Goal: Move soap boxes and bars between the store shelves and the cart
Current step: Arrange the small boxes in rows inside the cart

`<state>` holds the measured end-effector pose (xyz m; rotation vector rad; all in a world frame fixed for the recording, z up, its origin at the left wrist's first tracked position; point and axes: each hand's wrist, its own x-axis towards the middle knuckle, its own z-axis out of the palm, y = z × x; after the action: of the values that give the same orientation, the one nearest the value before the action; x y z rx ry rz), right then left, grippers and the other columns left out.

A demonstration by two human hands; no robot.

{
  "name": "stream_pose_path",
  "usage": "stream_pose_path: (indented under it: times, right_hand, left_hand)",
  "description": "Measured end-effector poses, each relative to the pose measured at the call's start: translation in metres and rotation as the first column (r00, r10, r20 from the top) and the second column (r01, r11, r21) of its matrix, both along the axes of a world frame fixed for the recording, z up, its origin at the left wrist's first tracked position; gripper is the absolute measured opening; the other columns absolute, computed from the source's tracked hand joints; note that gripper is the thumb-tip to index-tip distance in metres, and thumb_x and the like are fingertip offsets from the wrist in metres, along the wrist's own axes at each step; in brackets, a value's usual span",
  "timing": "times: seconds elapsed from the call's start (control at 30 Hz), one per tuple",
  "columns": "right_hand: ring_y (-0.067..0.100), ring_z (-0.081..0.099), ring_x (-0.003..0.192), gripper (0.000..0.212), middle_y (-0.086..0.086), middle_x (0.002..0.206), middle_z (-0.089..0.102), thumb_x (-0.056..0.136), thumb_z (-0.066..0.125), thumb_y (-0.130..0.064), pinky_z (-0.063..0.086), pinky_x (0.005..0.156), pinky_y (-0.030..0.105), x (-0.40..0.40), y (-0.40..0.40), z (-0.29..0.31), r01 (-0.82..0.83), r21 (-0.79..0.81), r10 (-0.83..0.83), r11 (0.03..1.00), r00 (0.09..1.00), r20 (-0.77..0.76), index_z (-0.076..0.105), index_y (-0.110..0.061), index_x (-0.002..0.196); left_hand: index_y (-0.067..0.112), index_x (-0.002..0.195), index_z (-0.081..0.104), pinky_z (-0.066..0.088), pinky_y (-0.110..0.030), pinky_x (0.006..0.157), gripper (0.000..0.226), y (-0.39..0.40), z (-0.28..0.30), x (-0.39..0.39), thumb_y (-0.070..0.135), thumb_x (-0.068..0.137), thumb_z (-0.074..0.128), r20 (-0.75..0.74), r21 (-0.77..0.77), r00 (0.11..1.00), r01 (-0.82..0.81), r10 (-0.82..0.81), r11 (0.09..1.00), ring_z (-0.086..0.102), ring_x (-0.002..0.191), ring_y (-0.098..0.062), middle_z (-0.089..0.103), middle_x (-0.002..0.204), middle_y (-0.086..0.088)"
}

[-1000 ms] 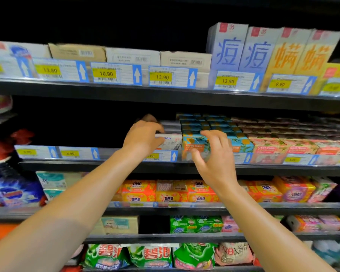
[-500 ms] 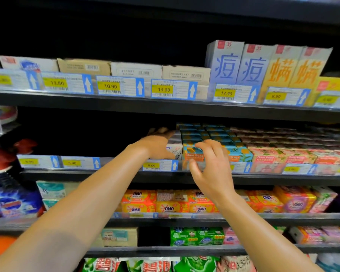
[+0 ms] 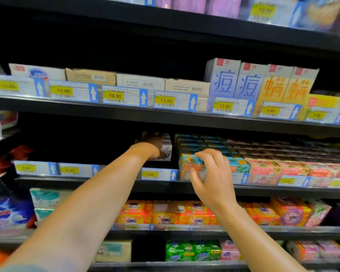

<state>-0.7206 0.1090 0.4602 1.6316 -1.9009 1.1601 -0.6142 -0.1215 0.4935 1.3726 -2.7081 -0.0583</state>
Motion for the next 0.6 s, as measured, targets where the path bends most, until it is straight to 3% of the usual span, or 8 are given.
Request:
stream_pose_path:
  times: [0.23,0.37,0.43,0.5,0.6]
  right_hand:
    - [0.014,0.045,0.115,0.034,-0.006,0.124,0.052,0.086,0.067,-0.025,0.041,0.097,0.032,0.007,0.006,-0.001,0.050,0.012,-0.050,0.999,0.999,-0.022,0.060,-0.020,0.119]
    - [0.017,0.046,0.116,0.037,-0.004,0.125,0.053,0.085,0.065,-0.026,0.040,0.100,0.035,0.014,0.009,-0.002,0.099,0.024,-0.098,0.995,0.994,-0.041,0.060,-0.018,0.121]
    - [0.020,0.046,0.120,0.041,-0.001,0.129,0.053,0.085,0.063,-0.030,0.040,0.103,0.039,0.019,0.010,-0.005,0.136,0.055,-0.134,0.989,0.990,-0.042,0.059,-0.016,0.124]
    - [0.024,0.044,0.126,0.047,0.002,0.134,0.052,0.086,0.058,-0.035,0.038,0.108,0.043,0.026,0.010,-0.009,0.174,0.103,-0.168,0.979,0.984,-0.064,0.058,-0.014,0.128]
    - [0.028,0.041,0.132,0.056,0.006,0.141,0.050,0.085,0.056,-0.041,0.034,0.112,0.045,0.038,0.011,-0.011,0.232,0.164,-0.217,0.959,0.971,-0.105,0.054,-0.014,0.134]
  left_hand:
    - [0.032,0.154,0.019,0.028,-0.056,0.114,0.091,0.007,-0.001,-0.020,0.054,0.081,0.069,-0.019,-0.024,0.998,0.052,-0.053,0.998,0.020,0.145,-0.033,0.021,0.160,-0.001]
    - [0.037,0.155,0.008,0.013,-0.058,0.118,0.097,0.027,0.011,-0.006,0.058,0.080,0.067,-0.064,0.017,0.994,0.087,-0.086,0.996,0.011,0.148,-0.034,0.010,0.164,0.002]
    - [0.037,0.155,0.010,0.009,-0.058,0.119,0.086,0.048,0.014,0.005,0.058,0.087,0.059,-0.104,-0.034,0.990,0.095,-0.098,0.995,0.006,0.149,-0.031,0.007,0.164,0.006]
    - [0.035,0.154,0.021,0.014,-0.054,0.119,0.070,0.071,0.013,0.019,0.060,0.093,0.047,-0.124,-0.051,0.984,0.123,-0.128,0.991,0.013,0.149,-0.026,0.016,0.163,0.008]
    - [0.035,0.154,0.021,0.013,-0.053,0.120,0.067,0.100,0.003,0.042,0.062,0.096,0.039,-0.106,-0.067,0.980,0.161,-0.167,0.985,0.009,0.150,-0.025,0.014,0.163,0.011]
